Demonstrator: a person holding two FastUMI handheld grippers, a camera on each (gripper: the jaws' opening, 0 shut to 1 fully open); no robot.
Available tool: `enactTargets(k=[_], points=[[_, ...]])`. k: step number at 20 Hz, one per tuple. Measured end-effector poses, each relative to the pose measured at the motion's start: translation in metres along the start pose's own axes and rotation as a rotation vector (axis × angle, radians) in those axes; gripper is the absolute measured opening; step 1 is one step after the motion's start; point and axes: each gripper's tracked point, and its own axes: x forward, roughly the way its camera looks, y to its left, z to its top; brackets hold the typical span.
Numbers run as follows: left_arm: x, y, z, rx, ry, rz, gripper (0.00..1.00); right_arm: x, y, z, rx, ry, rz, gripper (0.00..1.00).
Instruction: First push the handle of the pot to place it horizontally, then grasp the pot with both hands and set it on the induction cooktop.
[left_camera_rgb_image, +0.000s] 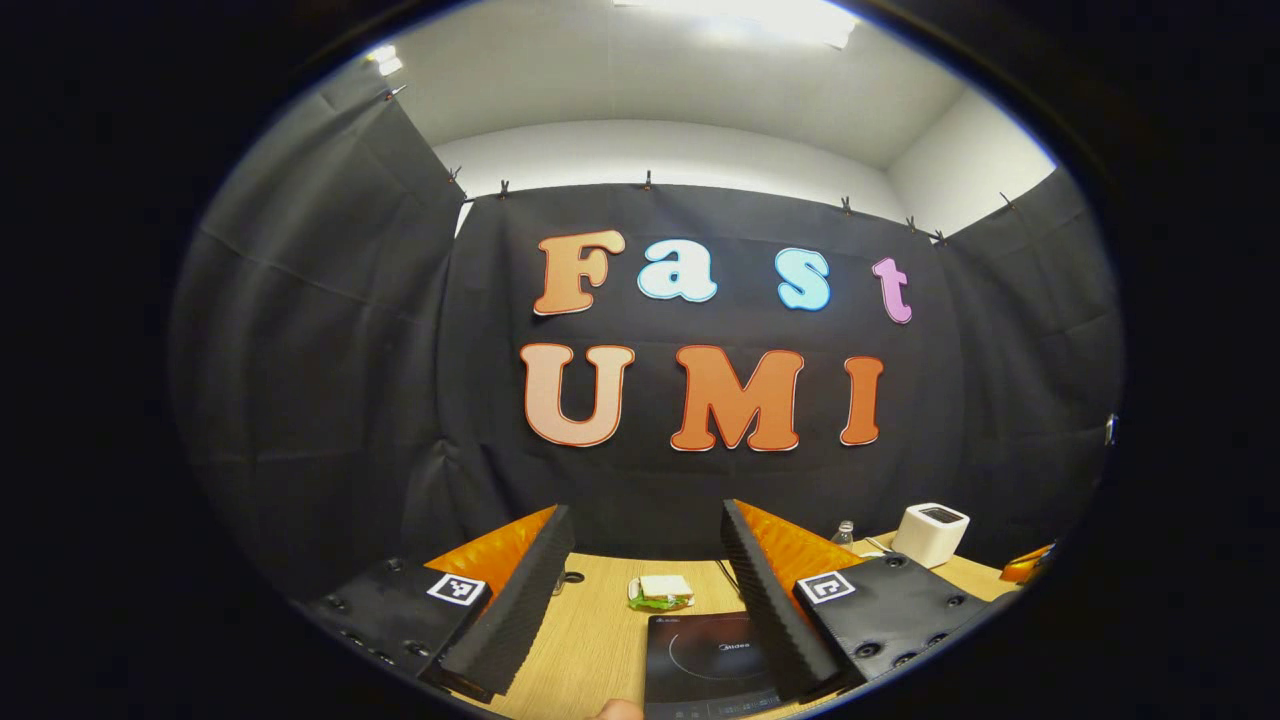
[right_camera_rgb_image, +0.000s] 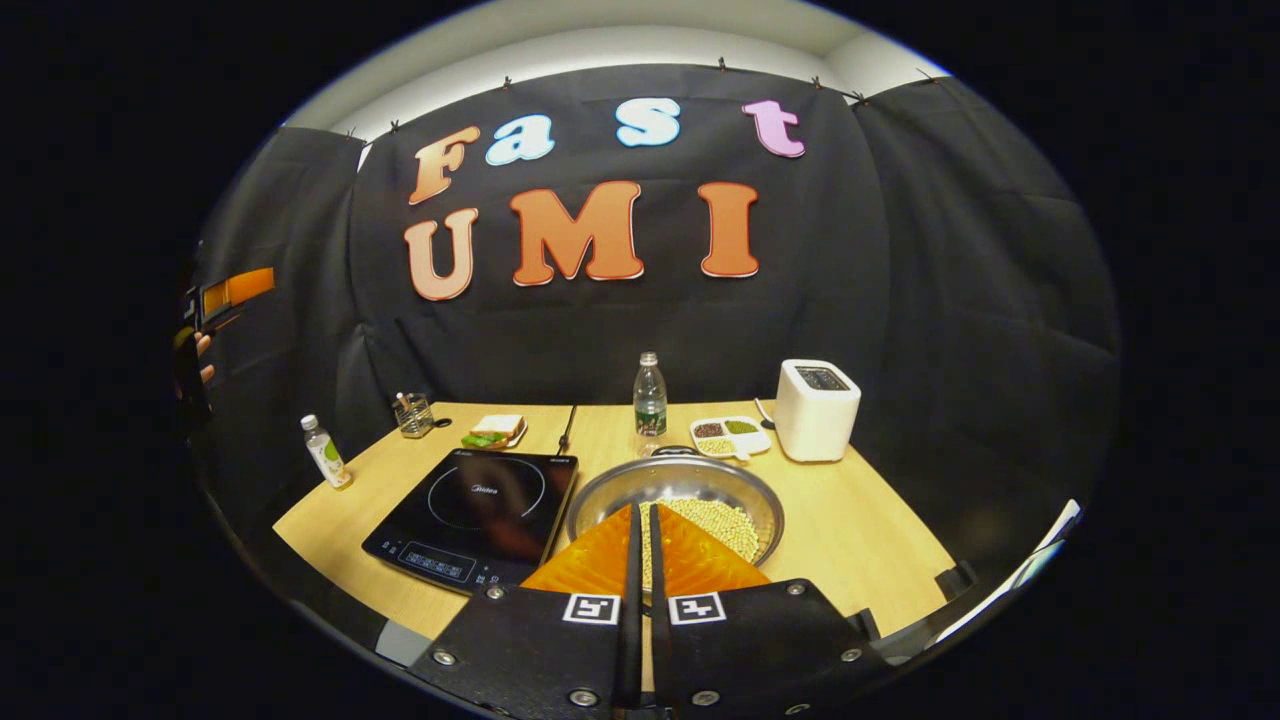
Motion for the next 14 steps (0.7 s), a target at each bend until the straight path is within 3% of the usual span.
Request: enactTargets(k=[14], points=[[-0.001, 0.0, -0.006, 0.008, 0.005, -0.006, 0.99, 0.042, 0.034, -0.12, 0.004, 0.3, 0.071, 0.04]])
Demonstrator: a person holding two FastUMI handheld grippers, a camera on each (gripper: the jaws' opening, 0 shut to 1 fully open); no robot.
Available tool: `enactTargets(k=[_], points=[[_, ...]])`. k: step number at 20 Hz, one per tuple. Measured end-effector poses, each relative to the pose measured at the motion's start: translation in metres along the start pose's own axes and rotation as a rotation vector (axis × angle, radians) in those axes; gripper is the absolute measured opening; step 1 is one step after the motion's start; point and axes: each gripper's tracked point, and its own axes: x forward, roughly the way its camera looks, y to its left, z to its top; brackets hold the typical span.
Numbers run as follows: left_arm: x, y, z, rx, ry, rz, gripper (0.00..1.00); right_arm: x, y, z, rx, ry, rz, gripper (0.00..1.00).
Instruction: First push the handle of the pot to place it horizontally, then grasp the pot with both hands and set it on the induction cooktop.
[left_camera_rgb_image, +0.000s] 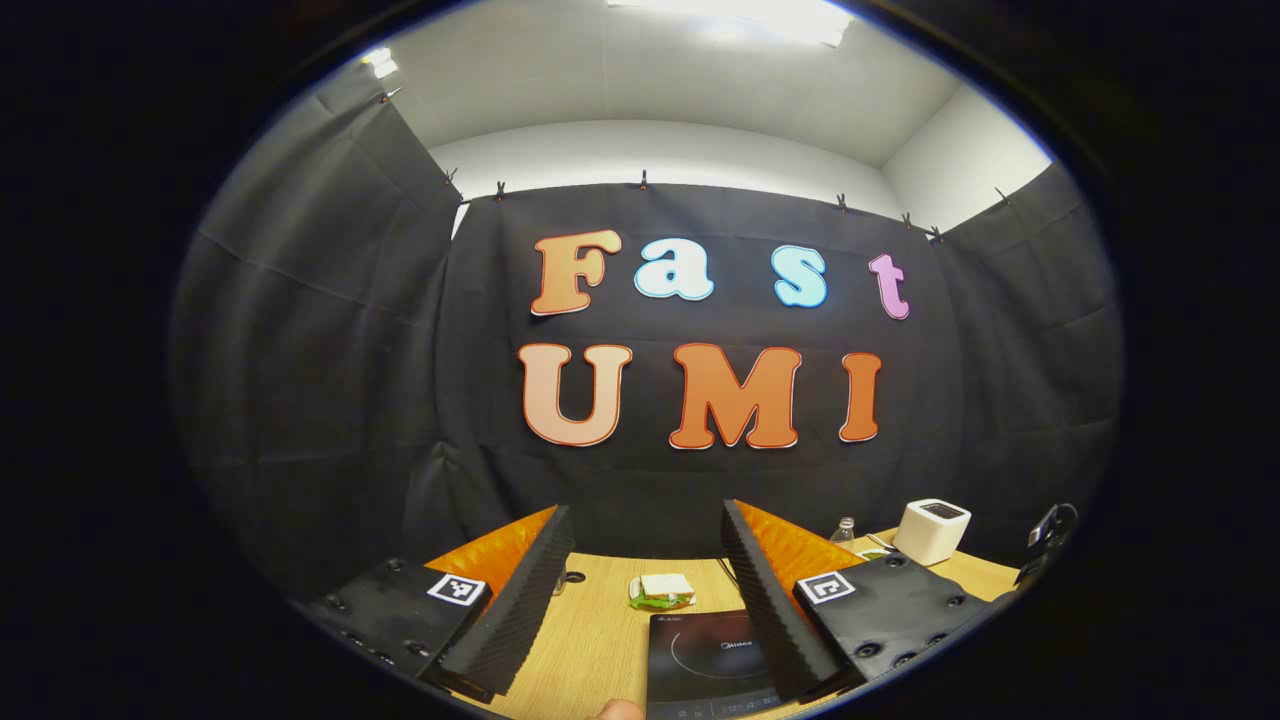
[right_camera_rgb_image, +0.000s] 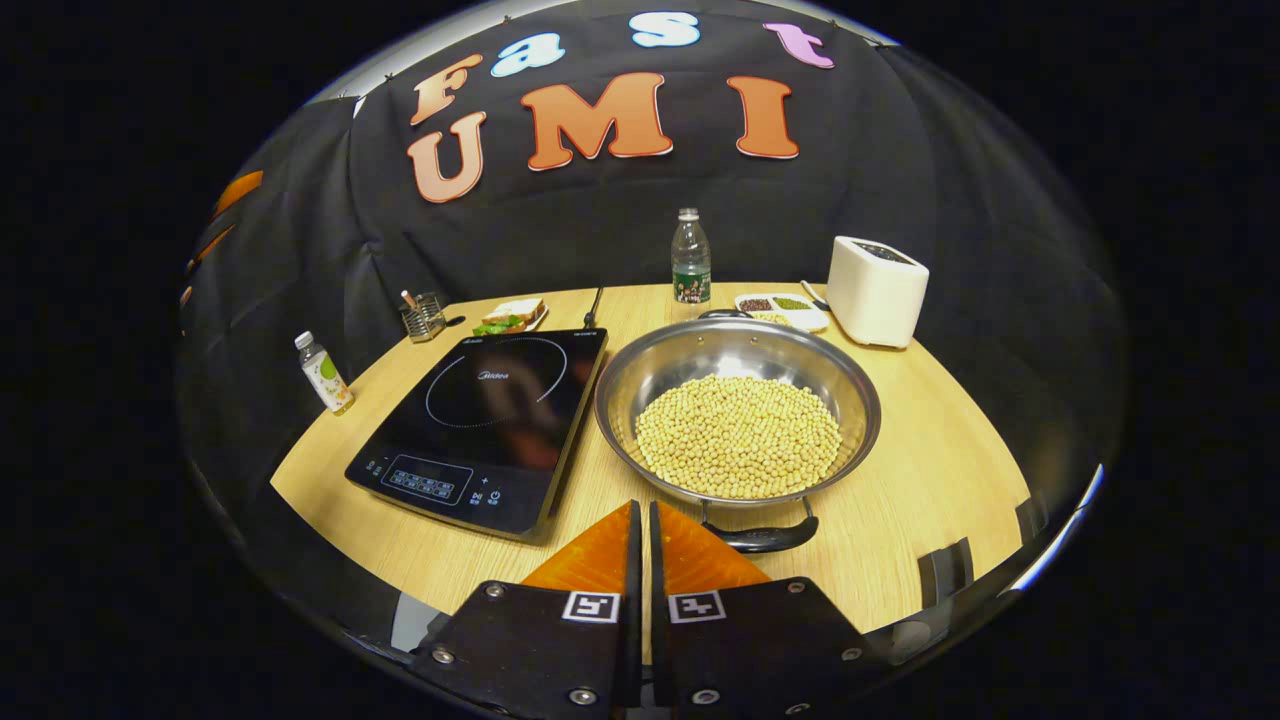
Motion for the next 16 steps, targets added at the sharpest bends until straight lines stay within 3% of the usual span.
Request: enactTargets(k=[7, 16], points=[[0.006, 0.006, -0.005, 0.022, 0.003, 0.024, 0.98, 0.029, -0.01, -0.02, 0.008, 0.081, -0.031, 0.04], [0.013, 0.005, -0.014, 0.007, 0.025, 0.018, 0.98, 0.03, -0.036, -0.027, 0.033, 0.105, -0.083, 0.0]])
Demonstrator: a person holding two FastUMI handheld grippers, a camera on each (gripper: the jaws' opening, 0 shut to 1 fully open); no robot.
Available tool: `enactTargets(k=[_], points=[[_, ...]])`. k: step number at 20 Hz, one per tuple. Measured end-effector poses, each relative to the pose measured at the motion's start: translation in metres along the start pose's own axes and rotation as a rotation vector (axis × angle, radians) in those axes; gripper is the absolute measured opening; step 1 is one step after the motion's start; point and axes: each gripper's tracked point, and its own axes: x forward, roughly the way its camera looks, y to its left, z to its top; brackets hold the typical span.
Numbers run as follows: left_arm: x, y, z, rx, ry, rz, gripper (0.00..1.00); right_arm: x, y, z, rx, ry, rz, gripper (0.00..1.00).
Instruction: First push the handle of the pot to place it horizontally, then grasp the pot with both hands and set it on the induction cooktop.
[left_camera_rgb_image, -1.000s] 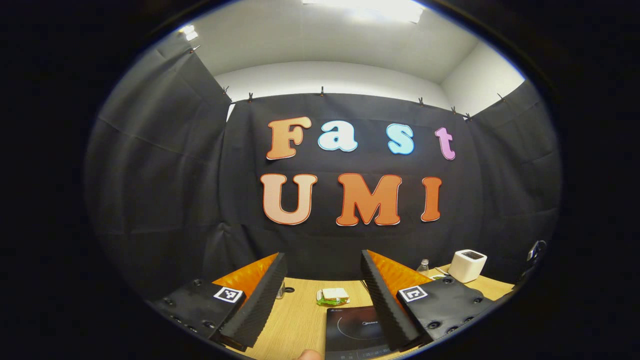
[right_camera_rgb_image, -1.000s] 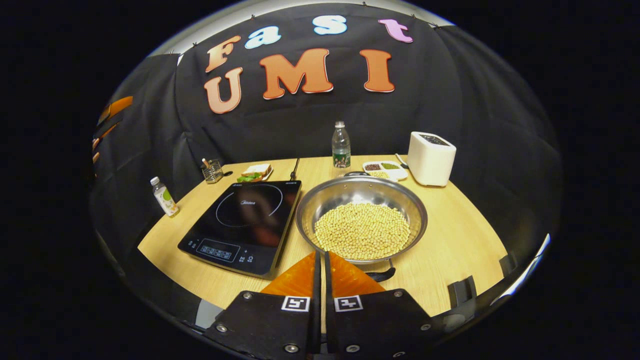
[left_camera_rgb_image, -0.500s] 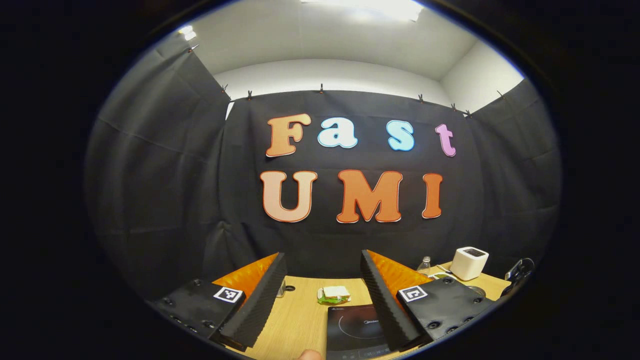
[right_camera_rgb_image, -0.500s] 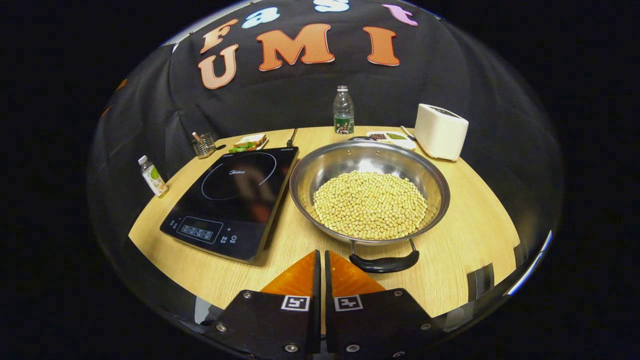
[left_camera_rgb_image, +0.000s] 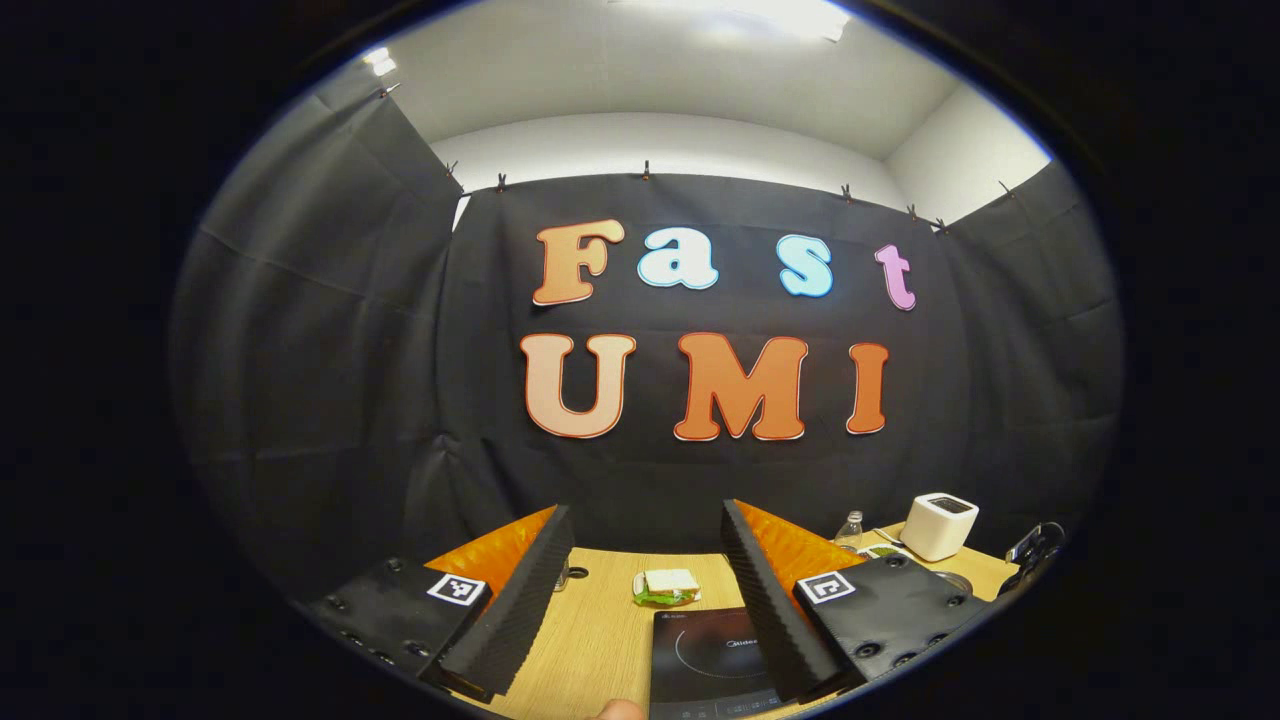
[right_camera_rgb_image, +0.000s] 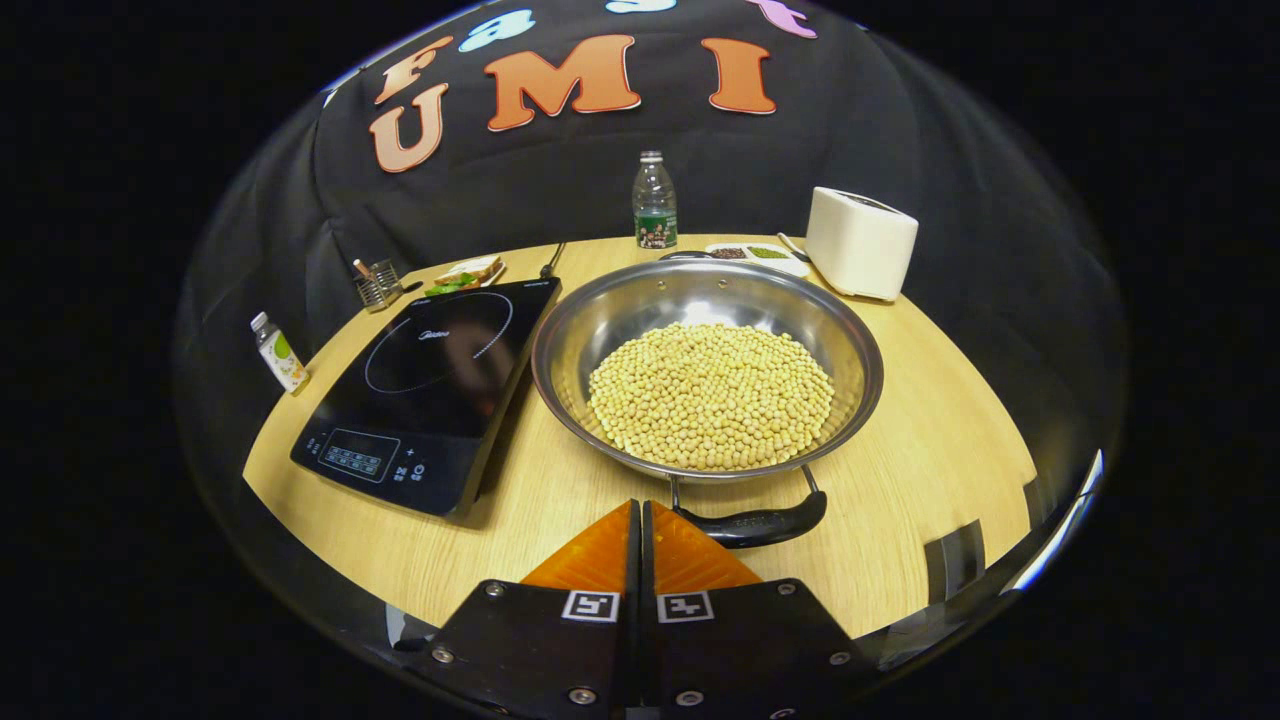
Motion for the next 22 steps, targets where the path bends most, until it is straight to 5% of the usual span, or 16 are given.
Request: enactTargets(k=[22], points=[[0.034, 0.0, -0.006, 0.0, -0.007, 0.017, 0.99, 0.036, -0.109, 0.024, 0.215, 0.018, -0.159, 0.0]])
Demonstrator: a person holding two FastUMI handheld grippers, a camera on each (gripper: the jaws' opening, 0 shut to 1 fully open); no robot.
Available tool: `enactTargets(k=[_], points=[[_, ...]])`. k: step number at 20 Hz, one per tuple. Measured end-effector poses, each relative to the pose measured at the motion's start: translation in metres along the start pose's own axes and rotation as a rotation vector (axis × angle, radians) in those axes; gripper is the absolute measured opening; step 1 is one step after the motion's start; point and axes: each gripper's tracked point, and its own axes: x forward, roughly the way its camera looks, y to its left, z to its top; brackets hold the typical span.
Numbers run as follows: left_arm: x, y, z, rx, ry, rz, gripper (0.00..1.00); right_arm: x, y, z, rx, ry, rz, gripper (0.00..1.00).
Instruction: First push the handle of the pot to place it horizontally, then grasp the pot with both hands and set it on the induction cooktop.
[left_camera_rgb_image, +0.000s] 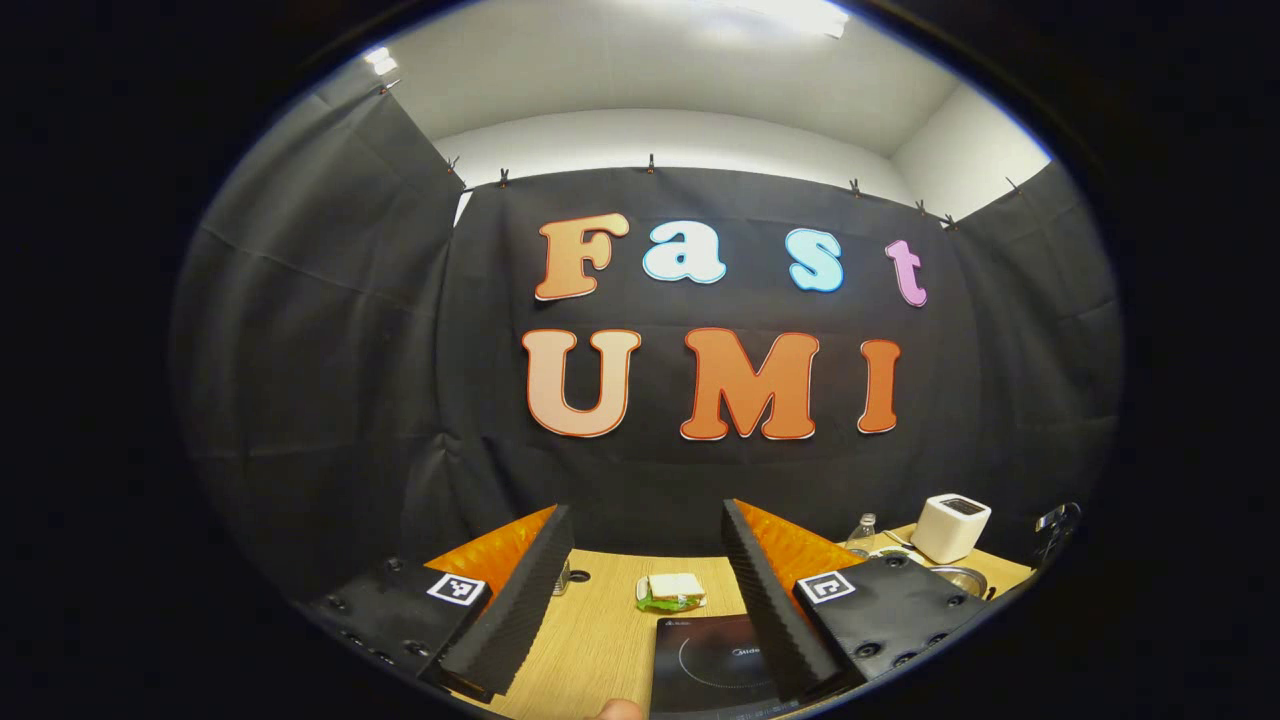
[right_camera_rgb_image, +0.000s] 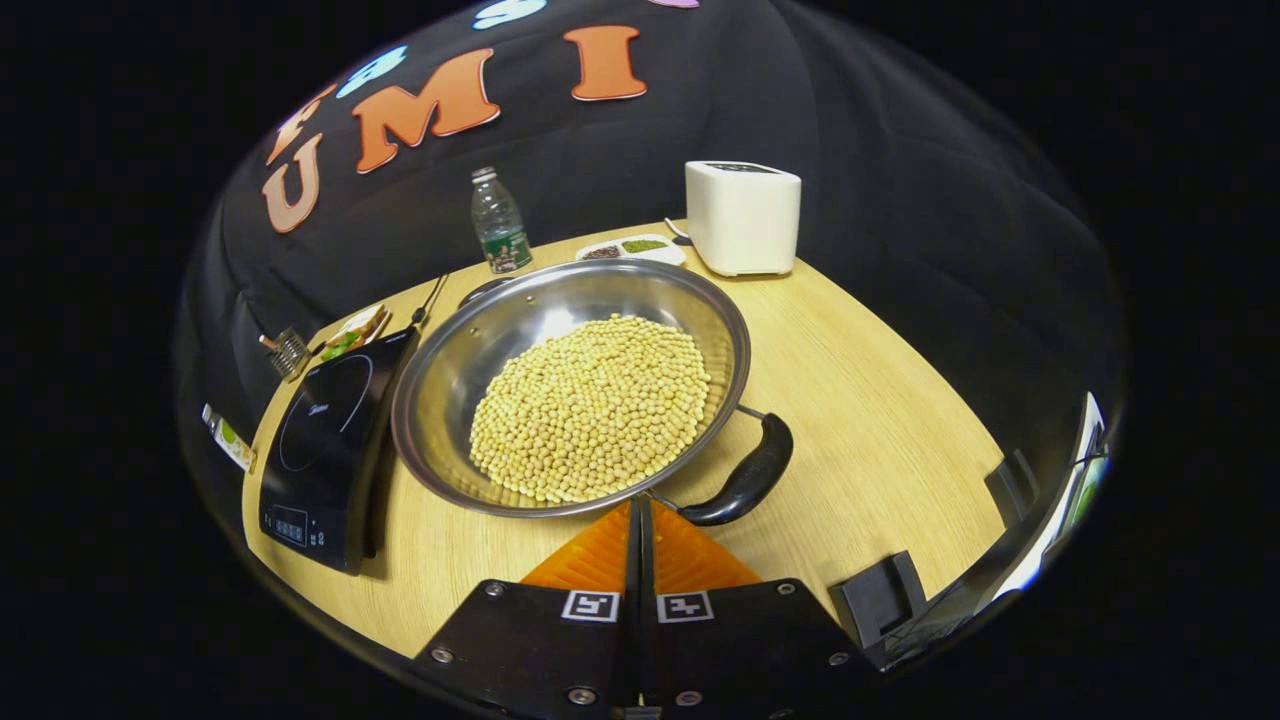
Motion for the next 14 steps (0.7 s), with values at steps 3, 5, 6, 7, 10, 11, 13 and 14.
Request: enactTargets(k=[3, 5, 6, 7, 10, 11, 13, 14], points=[[0.012, -0.004, -0.003, -0.003, 0.003, -0.005, 0.99, 0.012, -0.009, 0.008, 0.015, -0.002, -0.022, 0.0], [0.019, -0.006, -0.008, -0.008, 0.008, -0.006, 0.99, 0.02, -0.02, 0.014, 0.022, 0.001, -0.044, 0.0], [0.025, -0.008, -0.009, -0.008, 0.008, -0.004, 0.96, 0.026, -0.028, 0.015, 0.024, 0.005, -0.064, 0.0], [0.029, -0.009, -0.01, -0.007, 0.006, -0.001, 0.99, 0.032, -0.036, 0.018, 0.029, 0.009, -0.082, 0.0], [0.044, -0.013, -0.012, 0.008, 0.0, 0.008, 0.98, 0.044, -0.046, 0.023, 0.093, 0.029, -0.074, 0.0], [0.05, -0.018, -0.011, 0.011, -0.002, 0.009, 0.98, 0.046, -0.05, 0.026, 0.116, 0.034, -0.073, 0.0], [0.058, -0.026, -0.011, 0.009, -0.001, 0.003, 0.98, 0.049, -0.056, 0.03, 0.123, 0.04, -0.082, 0.0], [0.061, -0.031, -0.014, 0.004, 0.002, -0.002, 0.99, 0.052, -0.059, 0.035, 0.119, 0.042, -0.088, 0.0]])
